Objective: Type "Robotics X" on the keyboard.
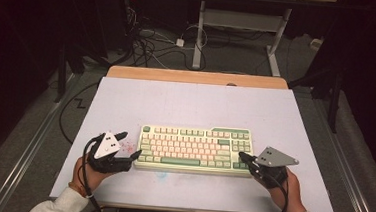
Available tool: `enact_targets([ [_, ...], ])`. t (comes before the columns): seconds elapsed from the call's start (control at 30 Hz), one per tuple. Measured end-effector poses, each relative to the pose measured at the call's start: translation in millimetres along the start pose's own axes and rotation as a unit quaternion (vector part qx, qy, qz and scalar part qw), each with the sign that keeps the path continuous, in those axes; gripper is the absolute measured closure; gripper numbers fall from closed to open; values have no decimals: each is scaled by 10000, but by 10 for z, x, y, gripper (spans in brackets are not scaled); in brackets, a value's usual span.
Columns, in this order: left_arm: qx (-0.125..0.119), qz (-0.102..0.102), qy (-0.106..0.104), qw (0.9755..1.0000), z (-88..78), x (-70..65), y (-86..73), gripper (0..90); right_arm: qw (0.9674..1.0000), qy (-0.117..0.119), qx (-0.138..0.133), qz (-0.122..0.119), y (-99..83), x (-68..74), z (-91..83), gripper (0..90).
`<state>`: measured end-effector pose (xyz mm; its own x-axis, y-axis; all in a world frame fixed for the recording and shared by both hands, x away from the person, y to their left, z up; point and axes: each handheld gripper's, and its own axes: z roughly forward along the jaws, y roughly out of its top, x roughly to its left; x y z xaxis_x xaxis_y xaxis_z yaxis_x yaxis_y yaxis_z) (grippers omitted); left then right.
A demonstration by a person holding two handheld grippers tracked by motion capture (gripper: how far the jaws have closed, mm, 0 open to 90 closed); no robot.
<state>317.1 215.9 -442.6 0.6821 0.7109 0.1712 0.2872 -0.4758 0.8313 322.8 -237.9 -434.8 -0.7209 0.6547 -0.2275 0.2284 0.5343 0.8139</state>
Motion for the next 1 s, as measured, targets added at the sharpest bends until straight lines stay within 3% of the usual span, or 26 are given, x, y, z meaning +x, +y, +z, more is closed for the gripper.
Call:
enact_targets([
  [0.47, 150, 102, -248, 9995, 214, -73, 170, 244, 9985, 329, 344, -282, 122, 132, 346, 900],
  [0.77, 154, 160, -427, 9988, 289, -103, 256, 286, 9972, 341, 583, -335, 130, 161, 488, 900],
  [1.0, 196, 211, -449, 9986, 329, -120, 289, 282, 9966, 325, 662, -362, 123, 153, 511, 900],
])
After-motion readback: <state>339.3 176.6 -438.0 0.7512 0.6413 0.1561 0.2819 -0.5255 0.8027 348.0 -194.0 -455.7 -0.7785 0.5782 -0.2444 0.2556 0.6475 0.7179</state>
